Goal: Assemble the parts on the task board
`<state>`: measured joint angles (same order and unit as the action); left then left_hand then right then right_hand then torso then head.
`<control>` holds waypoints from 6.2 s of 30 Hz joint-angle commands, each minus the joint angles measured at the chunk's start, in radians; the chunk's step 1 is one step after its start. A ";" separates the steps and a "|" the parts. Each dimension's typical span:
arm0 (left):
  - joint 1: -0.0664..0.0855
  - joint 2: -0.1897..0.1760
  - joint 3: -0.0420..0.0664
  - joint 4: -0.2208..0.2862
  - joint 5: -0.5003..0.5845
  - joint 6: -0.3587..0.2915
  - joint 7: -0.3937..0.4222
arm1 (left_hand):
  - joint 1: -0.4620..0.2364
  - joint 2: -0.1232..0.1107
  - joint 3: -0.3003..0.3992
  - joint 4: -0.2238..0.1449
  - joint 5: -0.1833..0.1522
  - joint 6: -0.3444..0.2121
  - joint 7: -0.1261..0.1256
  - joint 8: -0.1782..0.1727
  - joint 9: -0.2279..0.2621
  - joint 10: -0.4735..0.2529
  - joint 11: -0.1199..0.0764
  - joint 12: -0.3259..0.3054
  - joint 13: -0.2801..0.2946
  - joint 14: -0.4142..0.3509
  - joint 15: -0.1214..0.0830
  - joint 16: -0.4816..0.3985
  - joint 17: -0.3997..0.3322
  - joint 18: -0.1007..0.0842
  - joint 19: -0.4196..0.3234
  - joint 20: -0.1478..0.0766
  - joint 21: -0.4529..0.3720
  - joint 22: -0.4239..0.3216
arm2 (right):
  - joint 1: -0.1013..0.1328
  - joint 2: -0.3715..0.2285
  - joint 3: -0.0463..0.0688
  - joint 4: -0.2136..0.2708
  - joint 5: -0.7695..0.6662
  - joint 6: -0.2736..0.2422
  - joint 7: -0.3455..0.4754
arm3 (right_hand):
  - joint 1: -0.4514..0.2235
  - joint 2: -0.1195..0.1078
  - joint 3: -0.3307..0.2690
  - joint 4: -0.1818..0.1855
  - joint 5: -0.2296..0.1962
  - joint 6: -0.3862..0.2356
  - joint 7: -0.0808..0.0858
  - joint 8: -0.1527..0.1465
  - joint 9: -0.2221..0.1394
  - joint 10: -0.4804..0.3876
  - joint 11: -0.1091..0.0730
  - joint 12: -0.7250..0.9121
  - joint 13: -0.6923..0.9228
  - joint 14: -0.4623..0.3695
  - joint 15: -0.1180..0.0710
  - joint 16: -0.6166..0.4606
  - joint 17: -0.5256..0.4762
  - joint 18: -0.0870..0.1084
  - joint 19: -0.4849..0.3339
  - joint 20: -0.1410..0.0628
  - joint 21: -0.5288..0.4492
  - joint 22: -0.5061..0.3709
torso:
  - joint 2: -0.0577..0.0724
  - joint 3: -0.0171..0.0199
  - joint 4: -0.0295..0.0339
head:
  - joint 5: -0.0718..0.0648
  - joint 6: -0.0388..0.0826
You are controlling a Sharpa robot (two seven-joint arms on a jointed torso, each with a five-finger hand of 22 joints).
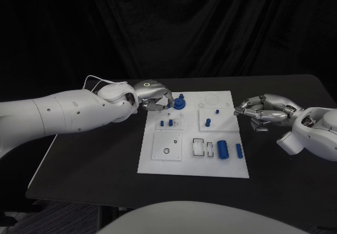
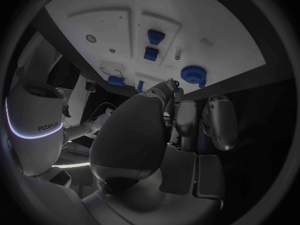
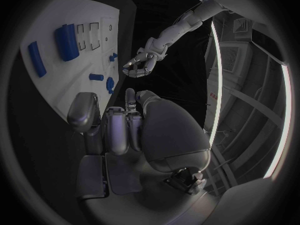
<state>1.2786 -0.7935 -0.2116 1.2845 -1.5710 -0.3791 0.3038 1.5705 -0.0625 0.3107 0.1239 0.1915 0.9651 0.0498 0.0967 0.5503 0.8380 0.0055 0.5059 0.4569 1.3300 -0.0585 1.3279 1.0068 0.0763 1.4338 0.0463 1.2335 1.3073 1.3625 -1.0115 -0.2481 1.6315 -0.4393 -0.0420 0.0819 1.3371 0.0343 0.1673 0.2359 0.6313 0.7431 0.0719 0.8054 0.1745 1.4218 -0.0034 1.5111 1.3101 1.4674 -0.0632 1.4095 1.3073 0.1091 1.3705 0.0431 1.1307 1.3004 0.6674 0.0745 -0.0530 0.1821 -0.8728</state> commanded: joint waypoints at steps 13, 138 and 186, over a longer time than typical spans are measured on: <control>-0.003 0.023 0.001 -0.027 -0.001 0.069 -0.029 | -0.008 0.002 -0.004 0.002 -0.015 0.002 0.006 -0.003 -0.005 0.013 0.002 -0.003 -0.004 -0.016 0.002 -0.011 -0.014 -0.001 -0.013 0.002 -0.014 0.163 | -0.006 0.002 0.000 -0.001 -0.001 0.017 -0.019 | 0.006 0.000 0.004 0.002 0.003 -0.004 0.001 0.005 0.002 -0.010 0.002 -0.004 0.050 0.028 -0.002 -0.008 0.019 0.002 -0.010 0.000 -0.008 -0.002 | 0.003 -0.0015 -0.0040 | 0.005 0.000; -0.050 -0.186 0.000 0.207 1.355 0.192 0.498 | -0.181 0.107 -0.240 0.165 0.133 -0.269 0.059 -0.031 -0.258 -0.581 0.101 -0.014 -0.258 -1.148 0.183 -1.076 -0.888 0.007 -1.190 0.098 -1.180 -0.440 | 0.055 0.083 0.001 -0.114 -0.356 -0.054 -0.037 | 0.061 -0.051 0.025 -0.067 -0.035 -0.006 0.012 -0.001 0.016 -0.239 0.015 -0.122 -0.196 -0.043 0.013 -0.120 -0.115 0.033 -0.104 0.014 -0.174 -0.092 | -0.004 -0.0221 0.0110 | -0.047 0.047; -0.050 -0.287 0.000 0.395 1.612 0.372 0.562 | -0.100 0.270 -0.483 0.104 0.316 -0.567 -0.008 -0.052 -0.484 -0.688 0.031 -0.210 -0.416 -1.270 0.221 -1.229 -0.984 0.050 -1.356 0.172 -1.198 -1.021 | 0.002 0.239 0.001 -0.227 -1.188 -0.253 -0.086 | 0.074 -0.206 0.268 -0.166 -0.356 -0.075 0.097 -0.353 -0.063 -0.887 0.151 -0.738 -0.900 -0.179 0.133 -0.046 -0.249 0.018 -0.155 0.129 -0.095 0.080 | 0.080 -0.0607 0.0548 | -0.163 0.113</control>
<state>1.2292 -1.0817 -0.2119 1.6768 0.0349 -0.0270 0.6765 1.4638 0.2063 -0.1718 0.2314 0.5036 0.4037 0.0391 0.0472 0.0666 0.1490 0.0315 0.3002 0.0419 0.0612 0.1576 0.1031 0.0233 0.1241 0.0760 0.2112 0.0379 0.2865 1.3679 -0.7701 -0.2481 1.4002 -1.6115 -0.3054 0.0187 1.4210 -0.1711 0.4388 0.0715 0.2782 0.6639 0.1676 0.4570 0.1126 0.5359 0.1397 0.7791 0.4166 1.2891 0.0652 1.3582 1.0598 0.1394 1.2088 0.1739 1.0331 1.3080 0.7425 0.0130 0.0018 0.0191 -0.7619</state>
